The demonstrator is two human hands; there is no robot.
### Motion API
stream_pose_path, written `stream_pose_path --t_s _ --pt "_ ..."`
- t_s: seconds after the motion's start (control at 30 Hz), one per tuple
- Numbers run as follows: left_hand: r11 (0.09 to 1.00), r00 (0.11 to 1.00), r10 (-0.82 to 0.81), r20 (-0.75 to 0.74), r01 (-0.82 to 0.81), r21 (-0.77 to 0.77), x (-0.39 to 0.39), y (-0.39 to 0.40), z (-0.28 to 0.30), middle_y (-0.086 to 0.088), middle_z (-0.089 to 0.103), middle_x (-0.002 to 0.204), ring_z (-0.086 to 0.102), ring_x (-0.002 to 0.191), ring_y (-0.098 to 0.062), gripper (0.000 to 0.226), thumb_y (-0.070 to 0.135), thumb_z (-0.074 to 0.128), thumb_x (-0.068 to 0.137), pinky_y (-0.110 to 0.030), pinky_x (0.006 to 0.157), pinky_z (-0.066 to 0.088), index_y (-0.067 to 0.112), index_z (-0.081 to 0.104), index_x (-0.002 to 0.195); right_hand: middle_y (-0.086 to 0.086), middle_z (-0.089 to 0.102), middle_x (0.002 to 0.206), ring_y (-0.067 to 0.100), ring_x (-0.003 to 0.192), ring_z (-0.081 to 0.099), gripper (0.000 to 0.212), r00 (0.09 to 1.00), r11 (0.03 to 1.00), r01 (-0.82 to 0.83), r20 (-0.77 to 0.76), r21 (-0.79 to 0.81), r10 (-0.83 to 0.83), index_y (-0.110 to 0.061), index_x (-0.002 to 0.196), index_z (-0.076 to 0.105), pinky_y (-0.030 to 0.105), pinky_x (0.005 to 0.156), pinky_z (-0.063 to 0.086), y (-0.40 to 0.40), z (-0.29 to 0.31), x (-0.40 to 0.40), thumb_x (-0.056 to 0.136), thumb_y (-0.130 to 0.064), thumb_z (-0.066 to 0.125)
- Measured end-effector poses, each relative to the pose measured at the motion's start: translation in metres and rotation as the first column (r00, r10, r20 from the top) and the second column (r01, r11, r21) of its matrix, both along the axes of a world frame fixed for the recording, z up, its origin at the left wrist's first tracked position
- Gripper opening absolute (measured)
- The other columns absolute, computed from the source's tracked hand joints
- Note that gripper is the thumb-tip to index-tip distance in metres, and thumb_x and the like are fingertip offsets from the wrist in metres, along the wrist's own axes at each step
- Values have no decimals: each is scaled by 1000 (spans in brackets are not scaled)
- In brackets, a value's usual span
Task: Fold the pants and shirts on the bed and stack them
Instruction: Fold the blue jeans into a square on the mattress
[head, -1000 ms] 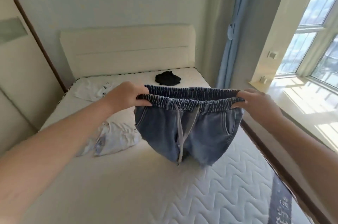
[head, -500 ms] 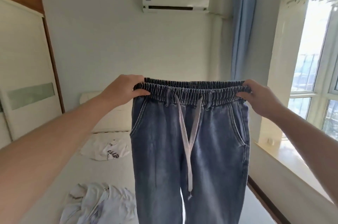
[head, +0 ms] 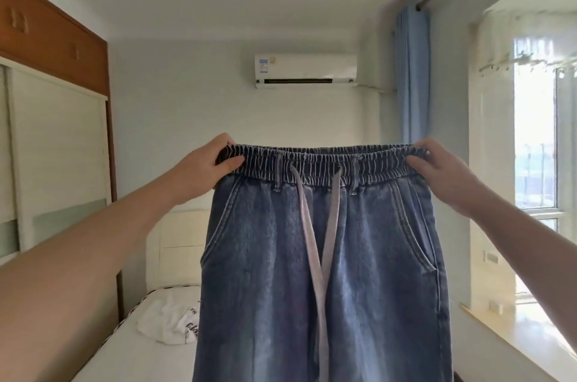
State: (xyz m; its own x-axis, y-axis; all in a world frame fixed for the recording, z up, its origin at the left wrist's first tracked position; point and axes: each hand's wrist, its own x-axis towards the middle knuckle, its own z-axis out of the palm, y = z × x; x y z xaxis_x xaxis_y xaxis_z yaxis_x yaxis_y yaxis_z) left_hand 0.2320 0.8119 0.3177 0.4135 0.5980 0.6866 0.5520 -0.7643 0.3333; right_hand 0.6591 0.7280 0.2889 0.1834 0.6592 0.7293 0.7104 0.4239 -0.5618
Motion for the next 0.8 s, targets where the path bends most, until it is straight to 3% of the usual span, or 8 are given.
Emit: stream_pose_path --t_s 0.17,0.3,0.37,0.43,0.5,0.57,0.67,0.8 --pt "998 998 67 -6 -67 17 -6 7 -25 -21 61 82 56 68 -27 24 62 45 89 -37 69 45 38 43 89 24 68 96 34 78 61 9 962 970 -233 -166 -73 219 -30 98 60 47 76 47 0 -17 -1 100 -34 52" --pt "995 996 88 -12 -87 39 -9 11 -37 0 63 76 63 74 -25 28 68 46 84 -36 69 49 41 45 91 13 70 95 26 83 68 15 882 916 -388 -330 -104 336 -22 101 62 38 72 56 0 -33 0 96 -33 53" --pt "998 998 58 15 -58 20 -9 12 -42 10 64 82 64 77 -14 29 68 52 80 -31 69 49 46 46 98 13 70 93 26 81 68 13 888 921 -377 -325 -104 327 -25 99 62 40 72 56 1 -38 -3 96 -33 52" --pt "998 997 27 68 -24 -53 -6 14 -47 13 66 100 63 93 -5 37 63 62 79 -29 82 48 55 45 111 19 70 95 33 82 67 12 897 931 -350 -323 -103 302 -26 106 59 50 81 56 5 -46 -3 100 -30 50" --pt "993 996 75 49 -70 -99 -3 16 -55 10 68 107 63 100 -9 46 62 66 77 -33 90 49 45 56 118 20 69 107 37 97 66 20 926 944 -296 -289 -149 244 -25 118 56 57 98 48 10 -54 -3 101 -33 49" --pt "985 993 114 30 -109 -134 -1 15 -63 10 72 97 66 91 -12 50 68 61 73 -36 88 52 29 69 104 11 72 108 31 105 66 27 955 946 -238 -232 -221 186 -20 119 61 55 104 44 11 -64 -3 100 -36 51" --pt "975 994 48 102 -24 -223 -2 15 -82 9 71 85 65 82 -8 42 68 56 79 -33 81 48 28 64 92 10 74 101 30 100 67 31 954 938 -234 -247 -258 170 -13 107 67 55 105 42 10 -79 -6 99 -37 50" --pt "865 922 -139 362 291 -410 -1 12 -108 3 71 92 67 87 -9 35 59 62 85 -32 79 49 26 64 94 25 67 110 34 93 65 43 807 897 -395 -541 -199 236 -3 115 62 56 100 47 11 -95 -14 100 -40 46"
